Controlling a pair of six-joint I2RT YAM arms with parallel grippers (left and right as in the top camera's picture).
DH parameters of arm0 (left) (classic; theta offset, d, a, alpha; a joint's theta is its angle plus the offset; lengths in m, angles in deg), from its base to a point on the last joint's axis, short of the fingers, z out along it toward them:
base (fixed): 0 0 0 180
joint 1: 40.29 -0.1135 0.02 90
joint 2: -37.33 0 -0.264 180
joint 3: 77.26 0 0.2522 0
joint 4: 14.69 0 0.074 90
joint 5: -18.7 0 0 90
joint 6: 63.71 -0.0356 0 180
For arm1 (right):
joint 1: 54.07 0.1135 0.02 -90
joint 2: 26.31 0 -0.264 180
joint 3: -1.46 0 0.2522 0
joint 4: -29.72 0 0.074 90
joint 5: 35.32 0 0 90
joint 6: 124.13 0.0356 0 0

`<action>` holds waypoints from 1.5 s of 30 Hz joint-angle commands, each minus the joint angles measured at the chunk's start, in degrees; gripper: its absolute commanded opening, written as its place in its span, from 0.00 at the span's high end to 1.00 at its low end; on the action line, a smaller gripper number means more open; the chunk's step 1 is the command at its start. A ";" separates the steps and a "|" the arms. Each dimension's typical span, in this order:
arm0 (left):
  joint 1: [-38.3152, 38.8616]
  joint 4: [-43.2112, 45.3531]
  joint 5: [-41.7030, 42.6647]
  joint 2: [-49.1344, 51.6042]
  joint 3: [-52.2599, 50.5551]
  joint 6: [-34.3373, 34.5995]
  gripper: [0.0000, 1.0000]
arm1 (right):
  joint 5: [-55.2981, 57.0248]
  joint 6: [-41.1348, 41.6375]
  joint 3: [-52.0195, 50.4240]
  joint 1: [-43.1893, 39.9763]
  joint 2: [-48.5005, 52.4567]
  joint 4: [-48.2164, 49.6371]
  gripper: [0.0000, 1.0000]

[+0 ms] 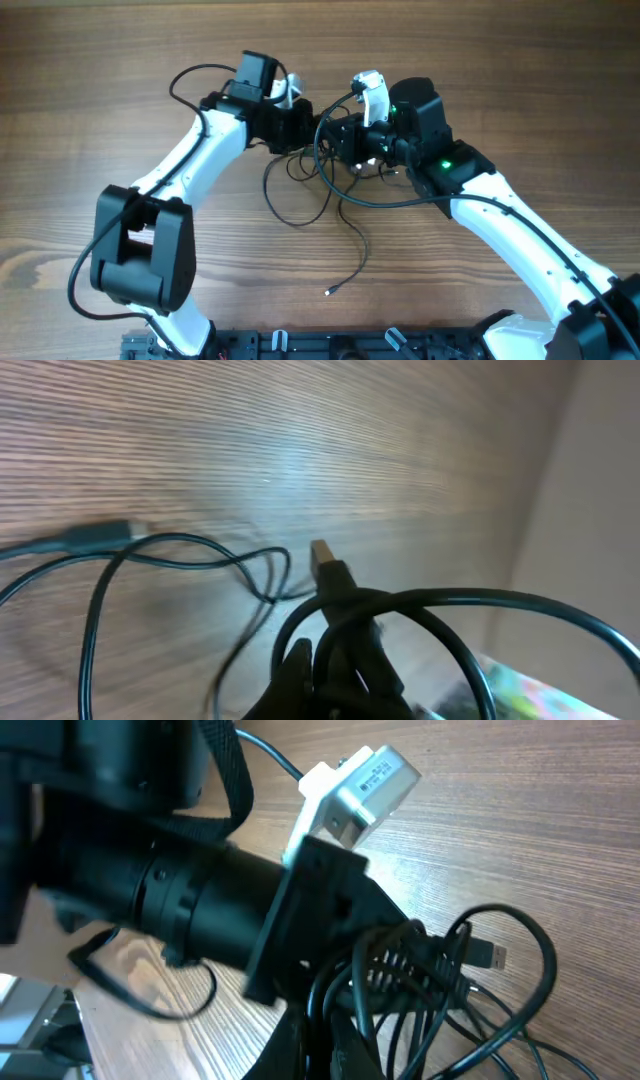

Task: Untangle cables
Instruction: 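Lift the grasped cables with both grippers and pull them apart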

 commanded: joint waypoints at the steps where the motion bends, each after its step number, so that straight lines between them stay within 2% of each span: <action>1: -5.42 0.15 7.58 3.54 -1.84 0.81 0.96 | -4.55 -2.95 2.19 0.68 -5.64 0.76 0.96; 4: -7.21 0.15 14.97 3.54 -1.84 -2.69 0.96 | -1.36 -2.95 2.14 0.68 -5.27 -0.09 0.95; 7: -7.54 0.37 18.29 3.54 -1.84 -5.81 0.96 | -2.27 -6.60 2.14 0.74 -3.91 -0.85 0.95; 11: -7.58 1.57 19.30 3.54 -1.84 -5.79 0.96 | -14.47 -21.70 2.14 0.79 -2.84 -3.91 0.95; 12: -7.58 2.73 21.84 3.54 -1.84 -7.08 0.96 | -14.45 -26.77 2.14 0.79 -2.84 -7.08 0.96; 13: -7.58 4.02 24.24 3.54 -1.84 -8.74 0.96 | -12.50 -27.52 2.14 0.79 -2.84 -8.68 0.95; 15: -7.58 5.42 24.28 3.54 -1.81 -8.79 0.96 | -8.44 -25.90 2.14 0.76 -2.84 -10.16 0.89; 16: -7.58 5.49 23.45 3.54 -1.81 -8.79 0.96 | -7.30 -23.63 2.14 0.76 -2.84 -9.94 0.90; 17: -7.58 5.44 22.60 3.54 -1.84 -8.79 0.96 | -7.37 -20.59 2.14 0.76 -2.84 -9.90 0.96; 19: -7.72 5.53 22.56 3.54 -1.81 -8.81 0.92 | -7.10 -19.65 2.14 0.76 -2.84 -9.79 0.96; 24: -9.94 4.13 22.58 3.23 -1.81 -9.01 0.57 | -2.40 -21.03 2.14 0.76 -2.73 -10.91 0.96; 26: -10.40 3.96 22.60 3.21 -1.81 -9.01 0.57 | -2.71 -21.27 2.14 0.72 -2.71 -11.08 0.96; 27: -10.47 3.93 22.60 3.21 -1.81 -9.03 0.67 | -2.86 -20.98 2.14 0.72 -2.62 -10.97 0.96; 29: -10.47 3.93 22.62 3.21 -1.81 -9.33 0.72 | -3.32 -20.70 2.14 0.72 -2.29 -10.99 0.96; 32: -10.40 3.72 22.82 3.21 -1.81 -11.56 0.65 | -10.45 -20.20 2.14 0.61 -0.28 -9.75 0.96; 35: -10.40 2.40 22.80 3.21 -1.81 -11.65 0.62 | -11.87 -15.67 2.14 -0.22 2.34 -7.76 0.96; 38: -10.08 -0.57 22.71 3.21 -1.81 -15.54 0.48 | -20.39 -14.73 2.14 -1.79 4.72 -3.32 0.96; 39: -9.68 -1.99 22.27 3.21 -1.81 -16.81 0.50 | -25.11 -14.62 2.14 -2.56 5.49 -0.85 0.96; 41: -8.81 -3.45 21.35 3.21 -1.81 -17.62 0.66 | -27.15 -11.74 2.14 -3.89 6.05 1.53 0.96; 43: -7.96 -4.11 18.34 3.21 -1.81 -17.53 0.92 | -27.21 -9.14 2.14 -5.66 6.14 2.67 0.96; 45: -7.65 -5.35 13.07 3.21 -1.81 -17.35 0.96 | -29.86 -7.65 2.14 -8.00 6.14 3.34 0.96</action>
